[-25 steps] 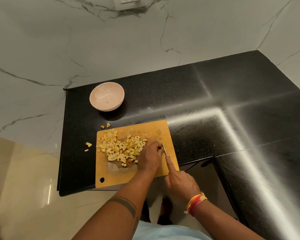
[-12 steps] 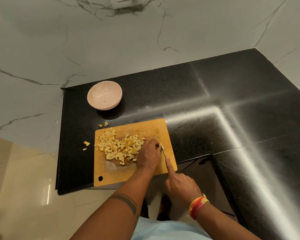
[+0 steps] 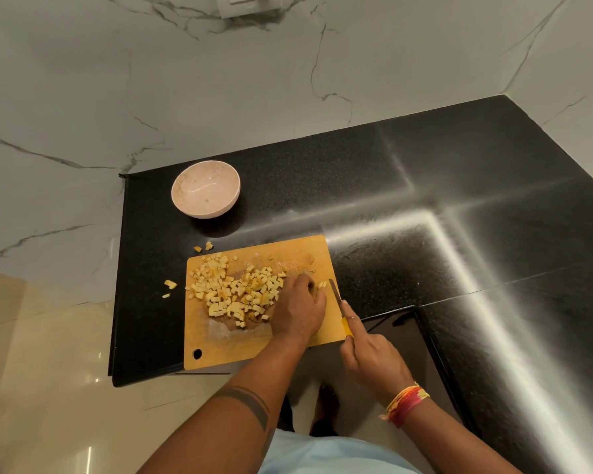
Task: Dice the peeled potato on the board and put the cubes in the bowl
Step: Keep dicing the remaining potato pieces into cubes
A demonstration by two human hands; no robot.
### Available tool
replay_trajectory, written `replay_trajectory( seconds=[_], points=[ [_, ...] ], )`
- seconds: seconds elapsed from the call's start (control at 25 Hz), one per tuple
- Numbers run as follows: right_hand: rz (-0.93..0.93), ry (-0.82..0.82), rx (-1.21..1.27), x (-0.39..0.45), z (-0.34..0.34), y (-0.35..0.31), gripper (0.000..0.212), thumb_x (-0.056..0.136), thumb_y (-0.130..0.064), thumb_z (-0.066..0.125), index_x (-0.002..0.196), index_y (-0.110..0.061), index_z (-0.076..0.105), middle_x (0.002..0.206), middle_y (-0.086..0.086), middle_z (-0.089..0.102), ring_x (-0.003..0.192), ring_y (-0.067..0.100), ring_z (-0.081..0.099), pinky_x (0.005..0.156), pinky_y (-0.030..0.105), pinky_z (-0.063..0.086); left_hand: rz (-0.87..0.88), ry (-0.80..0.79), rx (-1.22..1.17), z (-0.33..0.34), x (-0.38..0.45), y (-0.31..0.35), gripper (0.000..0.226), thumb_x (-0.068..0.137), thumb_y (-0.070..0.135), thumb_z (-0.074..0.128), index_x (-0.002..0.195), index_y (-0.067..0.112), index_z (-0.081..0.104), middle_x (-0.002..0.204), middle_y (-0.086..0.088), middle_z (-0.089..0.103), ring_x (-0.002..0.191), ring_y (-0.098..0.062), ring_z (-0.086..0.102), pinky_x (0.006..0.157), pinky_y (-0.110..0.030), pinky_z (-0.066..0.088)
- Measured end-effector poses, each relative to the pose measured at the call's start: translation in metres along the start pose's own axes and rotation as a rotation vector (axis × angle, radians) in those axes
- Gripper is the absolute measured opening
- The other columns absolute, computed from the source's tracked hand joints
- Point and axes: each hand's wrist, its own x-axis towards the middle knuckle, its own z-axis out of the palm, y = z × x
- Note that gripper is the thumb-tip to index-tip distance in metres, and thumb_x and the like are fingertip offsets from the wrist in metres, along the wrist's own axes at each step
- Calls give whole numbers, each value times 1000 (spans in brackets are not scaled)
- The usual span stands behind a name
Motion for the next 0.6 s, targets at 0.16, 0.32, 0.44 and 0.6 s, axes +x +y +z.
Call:
replay_trajectory(
  seconds=[0.16,0.32,0.44,0.6],
  points=[
    [17,4,12,9,4,-3,70,99,-35,35,162,-34,6,56,-8,52,46,13,48,48,37,41,65,-63,127,2,3,3,34,98,45,58,125,26,54,125,-2,49,107,-23,57,82,-36,54],
    [8,-9,-21,6,5,-1,71,100,-35,36,164,-28,5,57,-9,50,47,13,48,48,33,36,102,-76,126,-1,8,-3,22,103,33,53,125,28,56,124,0,48,107,-21,56,81,-35,52],
    [-12,-33,-94,3,6,-4,73,102,-34,36,163,-29,-3,59,-10,48,49,11,49,51,33,41,129,-92,118,-5,9,-5,25,103,29,53,127,27,58,125,1,48,107,-20,56,83,-34,52],
    [12,-96,-187,4,10,-16,74,101,-35,32,161,-28,-10,68,-4,56,58,19,56,59,38,50,138,-88,116,-4,11,-6,26,103,29,54,128,23,60,125,0,52,109,-20,57,86,-33,52]
  ],
)
